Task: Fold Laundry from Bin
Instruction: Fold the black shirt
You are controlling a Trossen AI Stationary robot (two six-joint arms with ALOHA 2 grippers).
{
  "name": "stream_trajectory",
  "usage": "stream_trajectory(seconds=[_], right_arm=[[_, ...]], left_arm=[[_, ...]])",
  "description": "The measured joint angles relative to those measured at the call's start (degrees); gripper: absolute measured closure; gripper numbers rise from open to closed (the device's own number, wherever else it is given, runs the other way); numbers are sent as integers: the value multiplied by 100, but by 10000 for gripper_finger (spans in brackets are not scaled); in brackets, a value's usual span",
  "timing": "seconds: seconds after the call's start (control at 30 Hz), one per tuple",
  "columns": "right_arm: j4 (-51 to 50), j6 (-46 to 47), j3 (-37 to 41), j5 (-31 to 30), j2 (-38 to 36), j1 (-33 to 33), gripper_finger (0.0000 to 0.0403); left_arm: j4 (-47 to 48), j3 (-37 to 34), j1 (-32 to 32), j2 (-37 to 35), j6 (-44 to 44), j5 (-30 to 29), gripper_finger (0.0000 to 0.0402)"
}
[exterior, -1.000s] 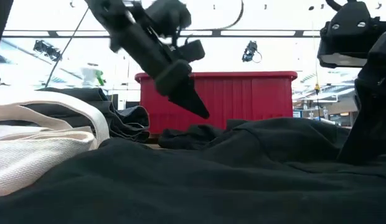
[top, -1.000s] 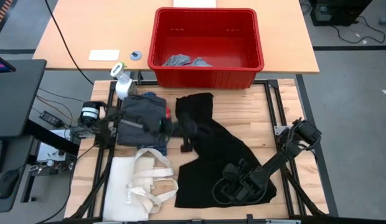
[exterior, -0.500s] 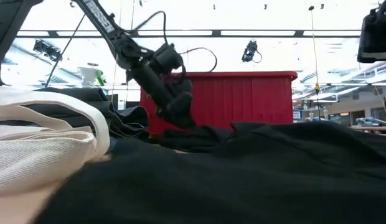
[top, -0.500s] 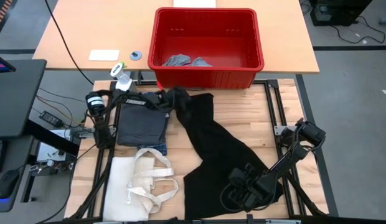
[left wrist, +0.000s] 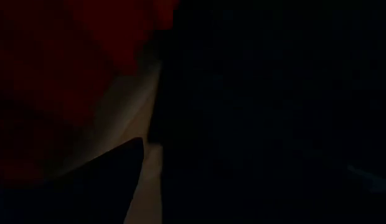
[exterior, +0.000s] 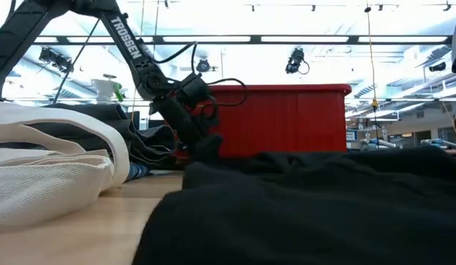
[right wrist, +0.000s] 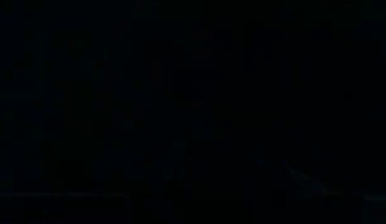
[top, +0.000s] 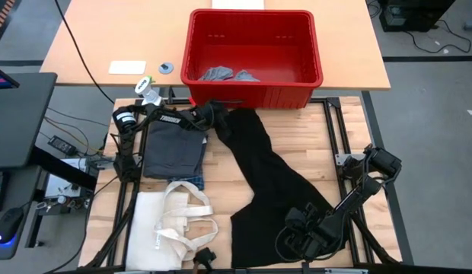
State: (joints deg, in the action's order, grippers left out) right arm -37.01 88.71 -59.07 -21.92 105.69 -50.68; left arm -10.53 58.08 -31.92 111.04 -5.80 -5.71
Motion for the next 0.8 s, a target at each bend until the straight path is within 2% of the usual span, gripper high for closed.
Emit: stream_trajectory(seconds=[0.23, 0.37, 0.63, 0.8], right_arm=[[10, -34, -8, 94, 0, -62, 252], [-31, -38, -17, 216, -11, -127, 252], [-174, -2, -13, 8, 0, -219, 252], [-225, 25, -11, -132, 1, -225, 252]], left_arm=[[-604, 1, 7, -17, -743, -115, 34], [-652, 5, 36, -181, -1156, -84, 34], [-509, 3, 288, -627, -1179, 1189, 34], [173, 17, 641, -821, -1113, 2434, 34]])
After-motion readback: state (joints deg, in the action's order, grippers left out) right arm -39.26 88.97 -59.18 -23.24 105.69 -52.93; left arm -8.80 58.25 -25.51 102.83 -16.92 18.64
